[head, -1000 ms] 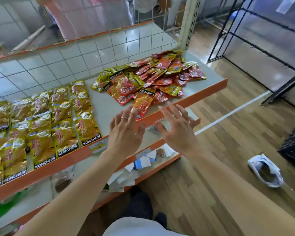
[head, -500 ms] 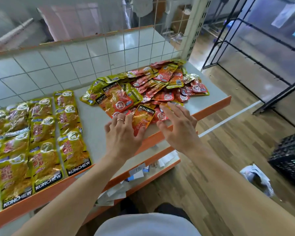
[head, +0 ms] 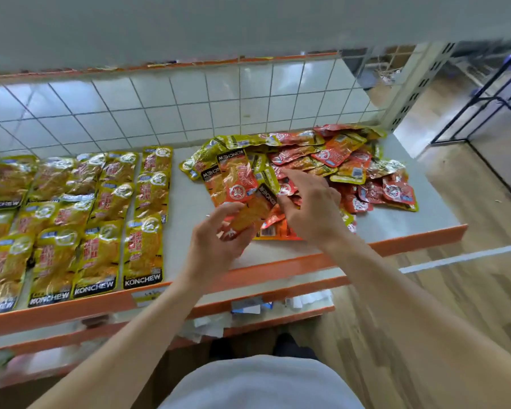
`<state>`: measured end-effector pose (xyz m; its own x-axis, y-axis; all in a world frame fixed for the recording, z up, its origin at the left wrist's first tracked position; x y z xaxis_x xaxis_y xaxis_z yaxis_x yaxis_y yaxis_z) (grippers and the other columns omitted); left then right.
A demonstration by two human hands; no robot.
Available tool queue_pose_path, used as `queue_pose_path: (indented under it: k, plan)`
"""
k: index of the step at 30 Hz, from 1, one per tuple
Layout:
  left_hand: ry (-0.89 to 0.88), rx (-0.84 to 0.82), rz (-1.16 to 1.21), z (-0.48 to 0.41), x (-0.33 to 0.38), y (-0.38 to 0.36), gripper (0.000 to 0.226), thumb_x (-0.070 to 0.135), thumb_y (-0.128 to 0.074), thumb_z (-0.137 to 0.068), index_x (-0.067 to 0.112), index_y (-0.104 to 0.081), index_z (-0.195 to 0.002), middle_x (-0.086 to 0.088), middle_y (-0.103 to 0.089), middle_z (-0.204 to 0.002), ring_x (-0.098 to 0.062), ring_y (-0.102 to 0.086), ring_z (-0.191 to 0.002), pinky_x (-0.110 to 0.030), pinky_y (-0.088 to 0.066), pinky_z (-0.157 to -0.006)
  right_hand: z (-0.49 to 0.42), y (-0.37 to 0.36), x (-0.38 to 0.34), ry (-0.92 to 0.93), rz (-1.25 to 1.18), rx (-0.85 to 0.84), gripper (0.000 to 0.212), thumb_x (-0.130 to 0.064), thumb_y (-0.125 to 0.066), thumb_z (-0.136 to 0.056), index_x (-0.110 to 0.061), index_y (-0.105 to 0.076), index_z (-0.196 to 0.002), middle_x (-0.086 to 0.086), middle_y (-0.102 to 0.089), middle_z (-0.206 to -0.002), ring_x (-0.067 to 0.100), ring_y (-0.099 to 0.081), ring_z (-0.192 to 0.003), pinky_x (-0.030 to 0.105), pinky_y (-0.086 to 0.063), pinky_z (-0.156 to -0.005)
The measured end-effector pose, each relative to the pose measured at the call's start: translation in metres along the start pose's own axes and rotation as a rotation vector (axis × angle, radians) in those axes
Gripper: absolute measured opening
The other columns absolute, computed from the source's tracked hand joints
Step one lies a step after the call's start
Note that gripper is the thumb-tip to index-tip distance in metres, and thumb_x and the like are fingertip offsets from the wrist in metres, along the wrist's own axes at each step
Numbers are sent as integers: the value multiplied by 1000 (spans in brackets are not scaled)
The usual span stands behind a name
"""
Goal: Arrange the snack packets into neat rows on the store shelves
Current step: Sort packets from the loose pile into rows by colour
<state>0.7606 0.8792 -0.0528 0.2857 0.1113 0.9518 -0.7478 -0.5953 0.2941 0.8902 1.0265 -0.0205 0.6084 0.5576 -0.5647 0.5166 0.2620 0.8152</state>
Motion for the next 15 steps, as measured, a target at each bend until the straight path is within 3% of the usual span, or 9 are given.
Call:
queue_pose_path:
  k: [3,6,11,15]
  plan:
    - [191,165,252,2,-8,16,39,-2,-76,-81,20,-68,-112,13,-76,-87,-4,-72,-74,-22,-57,-62,-21,3,-4,65,15,-58,50,-31,-59,-96,-23,-49,-145,-3,-53,-145,18,-41,-136,31,-19,-97]
    - [252,232,319,9,-9,21,42,0,-72,-87,9,-64,-126,-6,-76,-89,-24,-75,-71,-34,-62,-58,-46,-2,-11,142,31,-112,50,-29,-59,-95,-21,-50,-144,-1,-54,-144,21,-43,-135,39,-24,-104]
    - [236,221,276,21,1,15,49,-6,-64,-92,25,-51,-128,-6,-70,-104,-28,-76,-77,-37,-62,-63,-100,-30,-26,250,185,-198,52,-21,-57,-94,-16,-46,-144,6,-53,-141,27,-42,-133,46,-29,-105]
    - [250,274,231,31,5,28,49,-8,-67,-89,20,-48,-125,-9,-69,-104,-27,-76,-76,-41,-63,-63,-137,-64,-28,250,343,-309,51,-18,-52,-93,-15,-43,-143,9,-50,-142,30,-41,-133,55,-29,-111]
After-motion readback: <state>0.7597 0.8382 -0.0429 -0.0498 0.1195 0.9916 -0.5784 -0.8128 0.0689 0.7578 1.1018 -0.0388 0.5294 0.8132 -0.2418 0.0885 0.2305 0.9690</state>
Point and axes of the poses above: each hand's wrist, its own z-axis away from the middle knuckle, its own y-axis out of the back of the hand, x = y × z, the point moved 10 cm from there along -z, towards the middle knuckle
